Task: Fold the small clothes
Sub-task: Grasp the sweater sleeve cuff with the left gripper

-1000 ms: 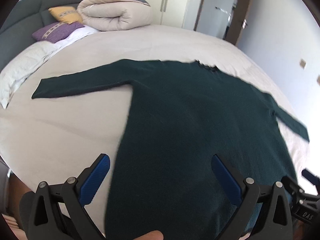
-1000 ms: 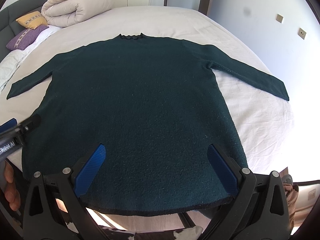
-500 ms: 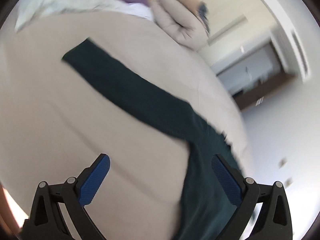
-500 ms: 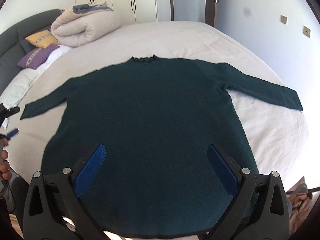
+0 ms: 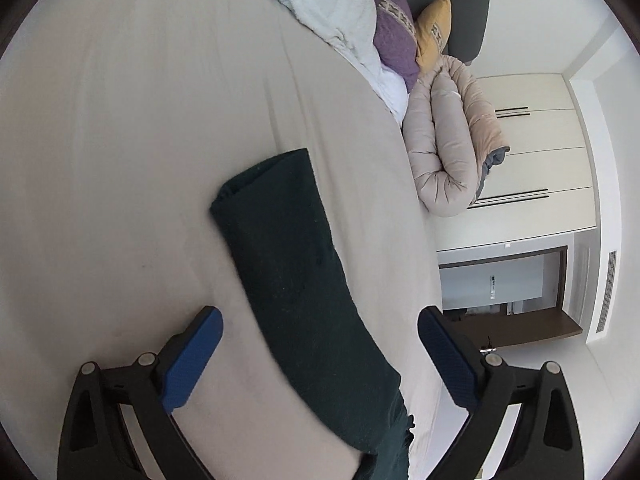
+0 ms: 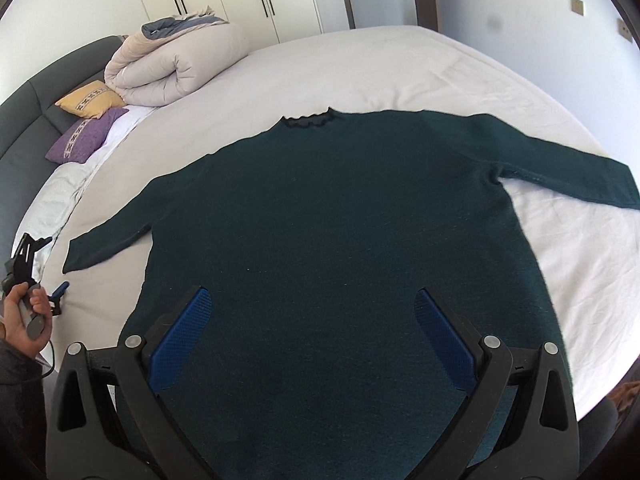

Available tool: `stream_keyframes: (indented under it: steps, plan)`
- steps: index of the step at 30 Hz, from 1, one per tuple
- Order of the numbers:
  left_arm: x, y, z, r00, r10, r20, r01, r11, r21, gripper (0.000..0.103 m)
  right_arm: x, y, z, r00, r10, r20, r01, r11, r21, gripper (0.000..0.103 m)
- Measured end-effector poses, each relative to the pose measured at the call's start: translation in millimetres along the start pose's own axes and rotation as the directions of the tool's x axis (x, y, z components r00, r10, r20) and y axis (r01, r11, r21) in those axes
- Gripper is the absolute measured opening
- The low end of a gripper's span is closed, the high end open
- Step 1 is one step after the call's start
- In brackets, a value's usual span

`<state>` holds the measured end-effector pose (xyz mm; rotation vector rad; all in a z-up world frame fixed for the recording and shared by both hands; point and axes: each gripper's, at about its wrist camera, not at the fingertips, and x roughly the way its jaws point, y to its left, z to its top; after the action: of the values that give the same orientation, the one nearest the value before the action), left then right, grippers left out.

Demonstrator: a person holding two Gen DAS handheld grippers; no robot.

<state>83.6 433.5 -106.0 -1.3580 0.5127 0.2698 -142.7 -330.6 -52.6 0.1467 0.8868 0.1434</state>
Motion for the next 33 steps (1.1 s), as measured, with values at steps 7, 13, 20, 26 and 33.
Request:
stream_keyframes:
  steps: [7,13,20,26,33]
  plan:
    - [33.4,-7.5,7.0,1.0,-0.012,0.023,0.014,0.997,-0.073,0.077,20.2,14.0,1.6,1.0,0.0,-0.025,-0.001,1.0,-0.013,0.103]
    - [38.5,2.7,11.1,0.999,-0.016,0.038,0.021,0.99,-0.137,0.053,26.0,9.0,-2.9,0.997,0.015,-0.075,-0.013,0.999,0.03,0.103]
    - [9.3,26.9,-2.6,0.992,0.018,0.129,0.02,0.956,-0.292,0.049,30.1,-2.8,-8.2,0.997,0.017,-0.077,-0.012,0.998,0.067,0.103]
    - [20.9,4.7,6.7,0.992,0.044,0.119,-0.018,0.976,-0.217,0.098,29.3,-6.3,-12.9,0.997,0.021,-0.073,-0.014,0.996,0.09,0.103]
    - [34.0,-0.1,21.4,0.987,-0.007,0.158,0.031,0.988,-0.152,0.102,27.5,-9.2,-16.4,0.998,0.021,-0.067,-0.013,0.994,0.105,0.103]
